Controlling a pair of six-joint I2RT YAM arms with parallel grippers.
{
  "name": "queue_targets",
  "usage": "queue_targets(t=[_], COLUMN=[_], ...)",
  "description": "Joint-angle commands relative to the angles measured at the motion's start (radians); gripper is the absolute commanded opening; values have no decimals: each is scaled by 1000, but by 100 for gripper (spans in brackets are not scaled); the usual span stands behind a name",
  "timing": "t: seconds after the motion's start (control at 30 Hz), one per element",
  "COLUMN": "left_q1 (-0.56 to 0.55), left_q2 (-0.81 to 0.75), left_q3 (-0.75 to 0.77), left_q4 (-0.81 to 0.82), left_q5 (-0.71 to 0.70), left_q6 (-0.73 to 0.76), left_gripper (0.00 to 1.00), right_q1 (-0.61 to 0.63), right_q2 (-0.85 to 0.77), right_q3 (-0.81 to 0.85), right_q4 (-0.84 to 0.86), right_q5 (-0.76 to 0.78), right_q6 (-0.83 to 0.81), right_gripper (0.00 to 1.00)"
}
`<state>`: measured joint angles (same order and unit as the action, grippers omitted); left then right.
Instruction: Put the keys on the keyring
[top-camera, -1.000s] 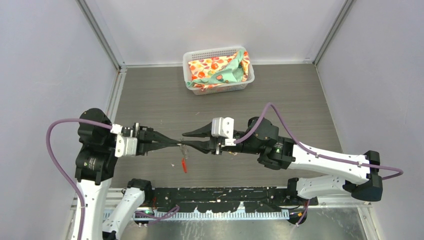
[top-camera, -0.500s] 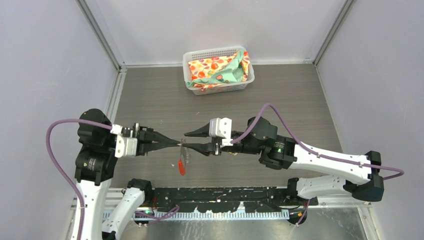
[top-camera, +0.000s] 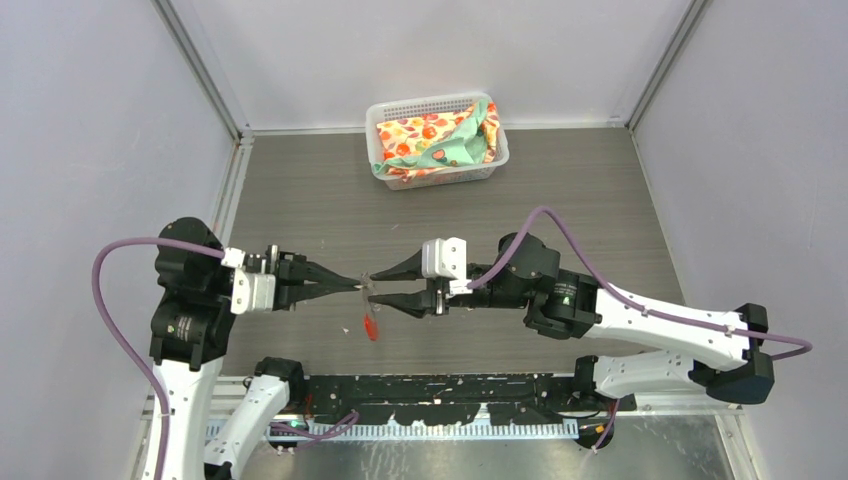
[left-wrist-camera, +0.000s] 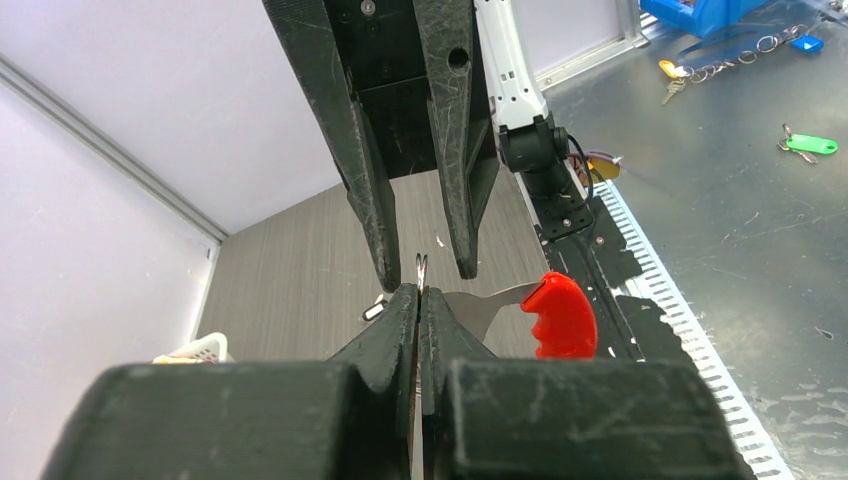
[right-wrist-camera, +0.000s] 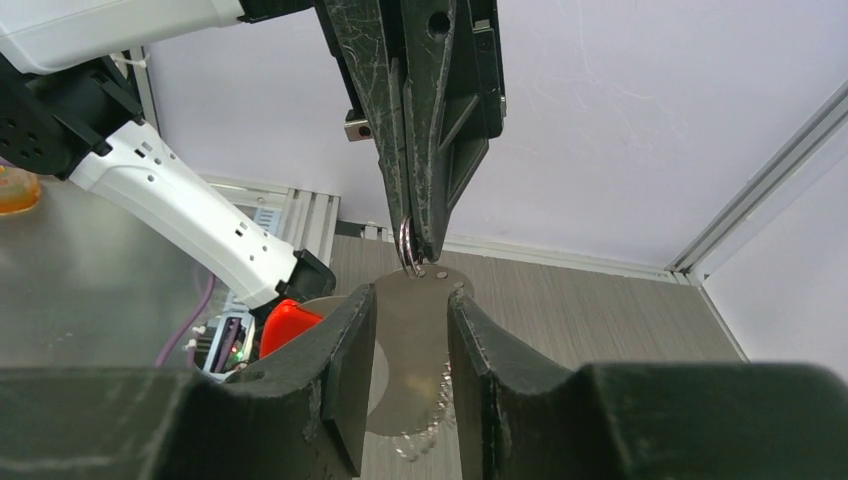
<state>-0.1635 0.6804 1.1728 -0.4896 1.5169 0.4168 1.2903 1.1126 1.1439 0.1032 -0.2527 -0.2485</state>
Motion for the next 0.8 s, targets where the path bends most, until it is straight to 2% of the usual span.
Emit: queue_targets(t=[0.0,0.17,0.4,0.47,0.57,0.7,0.77], left_q1=[-1,-1,-1,-1,-1,-1,-1], left_q2=[-10,-12,-11,-12,-15,-24,-38], left_q3=[6,2,-4,-5,-4,-15,-38], left_q4=[33,33,33,33,33,34,38], left_q5=[-3,-1,-3,-3,-3,-26,-53], left_q6=[-18,-21,-16,-16,-16,-27,-29], left_gripper=[0,0,0,0,0,0,5], right_q1=[6,6,6,6,6,5,5], right_q2=[16,25,43,50,56,52,50], right_q3=[50,46,52,55,58,78,112], right_q4=[55,96,123,125,119,61,-25], right_q5=[-14,-3,-15,-19,-14,38,69], right_q6=[13,15,33,36,37,40,37], right_gripper=[37,34,23,18,2,1,1])
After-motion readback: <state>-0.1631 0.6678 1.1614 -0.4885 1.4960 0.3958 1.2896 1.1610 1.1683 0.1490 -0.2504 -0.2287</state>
